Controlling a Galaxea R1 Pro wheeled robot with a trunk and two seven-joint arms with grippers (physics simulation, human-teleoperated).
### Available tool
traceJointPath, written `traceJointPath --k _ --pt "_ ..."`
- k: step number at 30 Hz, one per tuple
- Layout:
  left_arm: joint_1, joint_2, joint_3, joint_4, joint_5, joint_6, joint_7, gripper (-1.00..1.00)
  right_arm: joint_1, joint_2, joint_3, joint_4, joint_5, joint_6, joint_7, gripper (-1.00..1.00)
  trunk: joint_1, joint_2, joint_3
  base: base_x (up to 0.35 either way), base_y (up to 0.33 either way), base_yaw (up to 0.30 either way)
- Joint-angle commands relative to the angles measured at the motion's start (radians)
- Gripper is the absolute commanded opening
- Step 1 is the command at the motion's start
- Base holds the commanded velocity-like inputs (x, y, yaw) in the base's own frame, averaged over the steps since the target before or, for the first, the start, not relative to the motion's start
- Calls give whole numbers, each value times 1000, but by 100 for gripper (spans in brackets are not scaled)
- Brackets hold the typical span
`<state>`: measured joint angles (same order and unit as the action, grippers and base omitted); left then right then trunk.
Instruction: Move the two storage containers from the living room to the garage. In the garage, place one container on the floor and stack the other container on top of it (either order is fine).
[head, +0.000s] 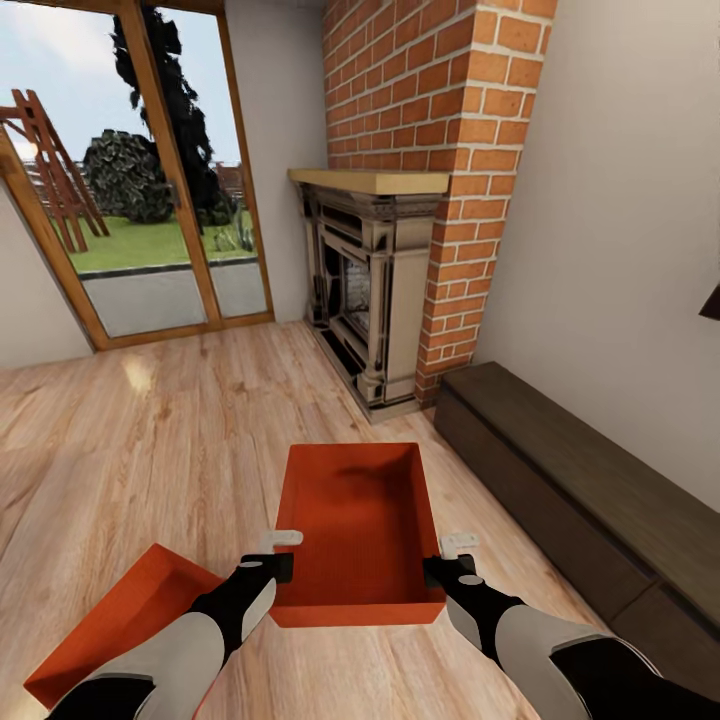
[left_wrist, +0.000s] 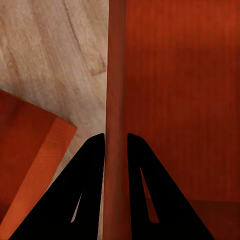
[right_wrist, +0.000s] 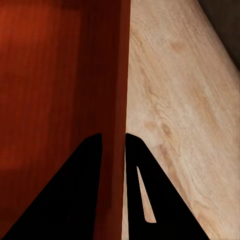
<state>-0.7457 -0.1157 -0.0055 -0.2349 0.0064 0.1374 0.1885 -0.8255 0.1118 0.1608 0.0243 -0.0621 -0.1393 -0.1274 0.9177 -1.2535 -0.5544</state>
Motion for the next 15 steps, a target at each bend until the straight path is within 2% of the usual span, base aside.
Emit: traceJointPath --k 1,6,15 --pt "0 -1 7 -3 -8 7 10 -100 -1 3 -27 2 1 -3 -3 -100 0 -1 1 0 0 0" --pt "0 -1 7 -4 -8 7 10 -100 -1 2 -27 2 1 -3 -3 -100 0 -1 8 0 0 0" --pt "0 -1 8 -3 -6 7 10 -100 -1 2 -27 2 1 -3 -3 -100 -34 62 50 0 0 0"
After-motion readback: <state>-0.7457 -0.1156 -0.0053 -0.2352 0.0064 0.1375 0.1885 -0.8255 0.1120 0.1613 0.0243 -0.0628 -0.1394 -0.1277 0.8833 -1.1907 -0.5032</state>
